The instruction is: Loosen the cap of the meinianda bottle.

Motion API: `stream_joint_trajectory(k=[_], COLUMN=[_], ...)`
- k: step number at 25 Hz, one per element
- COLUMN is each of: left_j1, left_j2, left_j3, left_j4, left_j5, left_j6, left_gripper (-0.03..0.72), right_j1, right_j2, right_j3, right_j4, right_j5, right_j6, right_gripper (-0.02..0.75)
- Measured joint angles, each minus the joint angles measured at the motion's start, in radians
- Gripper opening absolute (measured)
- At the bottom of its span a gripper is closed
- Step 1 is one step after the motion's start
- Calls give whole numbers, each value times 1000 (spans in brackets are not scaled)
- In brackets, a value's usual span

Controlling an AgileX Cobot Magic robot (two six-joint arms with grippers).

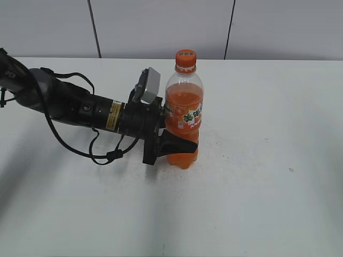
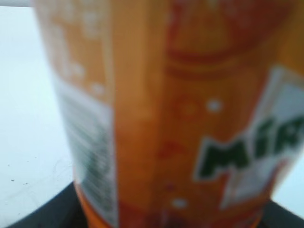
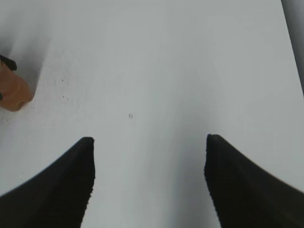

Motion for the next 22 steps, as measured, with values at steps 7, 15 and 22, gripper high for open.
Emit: stream_joint_trajectory(k=[7, 15, 22], left_j1=[0, 0, 0], left_j2=[0, 0, 0], left_j3=[0, 0, 0], left_j4=[-1, -1, -1], left_j5=[0, -2, -3], left_j6=[-2, -2, -2], left_gripper=[401, 401, 401], right_j1=[0, 0, 20], right_j2=[235, 605, 836], right_j3=[-172, -580, -785], right_j4=[16, 38, 94], right_j5=[26, 258, 270], right_j6=[34, 111, 231], right_gripper=[536, 535, 535])
